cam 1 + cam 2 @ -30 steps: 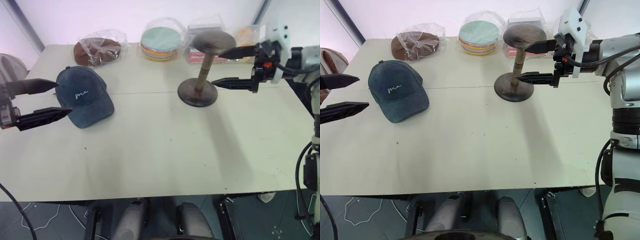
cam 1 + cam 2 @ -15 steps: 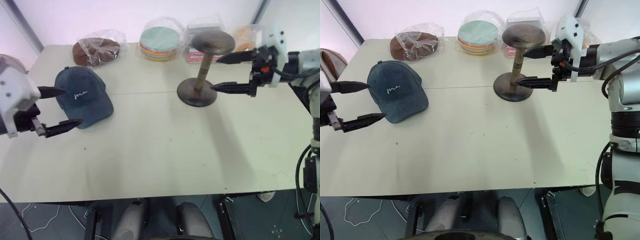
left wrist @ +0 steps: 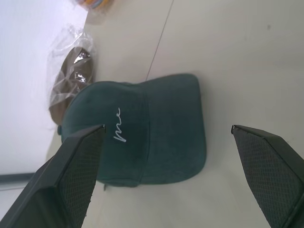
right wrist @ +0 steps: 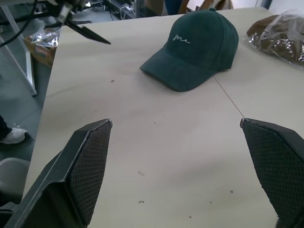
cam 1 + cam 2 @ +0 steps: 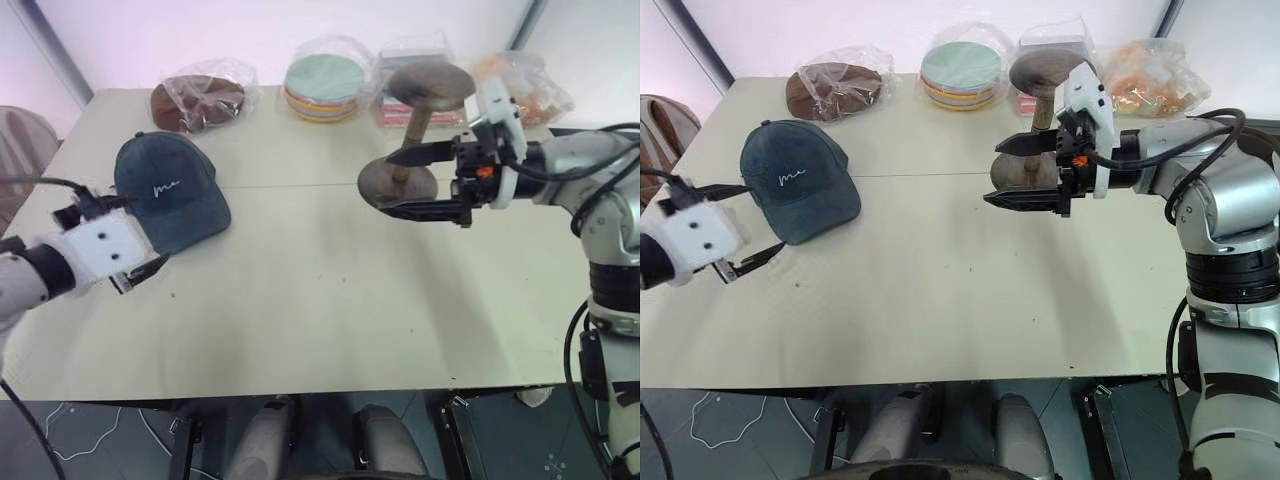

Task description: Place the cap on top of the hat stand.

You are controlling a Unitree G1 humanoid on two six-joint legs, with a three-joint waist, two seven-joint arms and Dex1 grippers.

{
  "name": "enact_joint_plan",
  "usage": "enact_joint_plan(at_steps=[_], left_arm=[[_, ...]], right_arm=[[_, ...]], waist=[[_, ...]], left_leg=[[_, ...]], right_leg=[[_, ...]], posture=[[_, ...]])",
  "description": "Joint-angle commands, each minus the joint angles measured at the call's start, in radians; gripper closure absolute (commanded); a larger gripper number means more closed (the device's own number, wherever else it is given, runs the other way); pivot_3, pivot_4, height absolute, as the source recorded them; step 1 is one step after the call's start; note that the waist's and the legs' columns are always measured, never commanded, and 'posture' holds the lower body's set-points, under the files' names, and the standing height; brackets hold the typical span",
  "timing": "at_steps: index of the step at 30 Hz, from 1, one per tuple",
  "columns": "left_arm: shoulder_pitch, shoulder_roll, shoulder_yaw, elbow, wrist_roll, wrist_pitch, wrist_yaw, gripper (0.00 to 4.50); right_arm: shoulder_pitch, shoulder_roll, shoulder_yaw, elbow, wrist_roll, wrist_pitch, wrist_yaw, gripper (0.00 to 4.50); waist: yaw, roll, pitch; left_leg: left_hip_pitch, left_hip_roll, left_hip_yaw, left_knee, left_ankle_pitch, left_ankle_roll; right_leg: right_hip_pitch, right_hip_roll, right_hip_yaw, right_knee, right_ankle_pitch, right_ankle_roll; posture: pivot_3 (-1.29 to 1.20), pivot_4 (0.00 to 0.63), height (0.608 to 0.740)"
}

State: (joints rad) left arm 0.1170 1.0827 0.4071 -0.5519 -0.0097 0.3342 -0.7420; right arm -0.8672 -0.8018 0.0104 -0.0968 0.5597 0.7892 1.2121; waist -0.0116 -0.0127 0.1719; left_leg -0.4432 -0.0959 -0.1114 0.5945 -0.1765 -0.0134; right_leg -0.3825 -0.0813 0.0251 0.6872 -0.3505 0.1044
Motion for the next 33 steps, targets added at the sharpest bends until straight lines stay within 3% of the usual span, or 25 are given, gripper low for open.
enact_joint_plan(at_steps=[1, 7, 16, 33], left_arm=[[0.009, -0.012, -0.042, 0.018, 0.135, -0.058, 0.077, 0.0], [-0.002, -0.061, -0.179, 0.115, 0.301, -0.116, 0.172, 0.0], [-0.186, -0.196, -0.406, 0.204, 0.452, -0.06, 0.225, 0.0], [-0.285, -0.33, -0.504, 0.41, 0.643, -0.002, 0.372, 0.0]], right_arm=[[-0.015, -0.002, -0.021, -0.036, 0.024, 0.006, -0.014, 0.07], [-0.024, -0.012, -0.022, -0.047, 0.033, 0.02, -0.025, 0.07], [-0.029, -0.016, -0.027, -0.068, 0.037, 0.038, -0.049, 0.07], [-0.03, -0.013, -0.028, -0.066, 0.038, 0.03, -0.066, 0.07]], waist=[[-0.001, 0.0, 0.0], [-0.001, 0.0, 0.0], [0.0, 0.0, 0.0], [0.001, 0.0, -0.001]], left_leg=[[0.0, 0.0, 0.0, 0.0, 0.0, 0.0], [0.0, 0.0, 0.0, 0.0, 0.0, 0.0], [0.0, 0.0, 0.0, 0.001, 0.0, 0.0], [-0.001, -0.001, 0.0, 0.002, 0.0, 0.0]], right_leg=[[0.0, 0.0, 0.0, 0.0, 0.0, 0.0], [0.0, 0.0, 0.0, 0.0, 0.0, 0.0], [0.0, 0.0, -0.001, 0.0, 0.0, 0.001], [-0.001, 0.0, -0.001, 0.003, 0.0, 0.001]], posture=[[0.0, 0.15, 0.74], [0.0, 0.15, 0.74], [0.0, 0.15, 0.74], [0.0, 0.15, 0.74]])
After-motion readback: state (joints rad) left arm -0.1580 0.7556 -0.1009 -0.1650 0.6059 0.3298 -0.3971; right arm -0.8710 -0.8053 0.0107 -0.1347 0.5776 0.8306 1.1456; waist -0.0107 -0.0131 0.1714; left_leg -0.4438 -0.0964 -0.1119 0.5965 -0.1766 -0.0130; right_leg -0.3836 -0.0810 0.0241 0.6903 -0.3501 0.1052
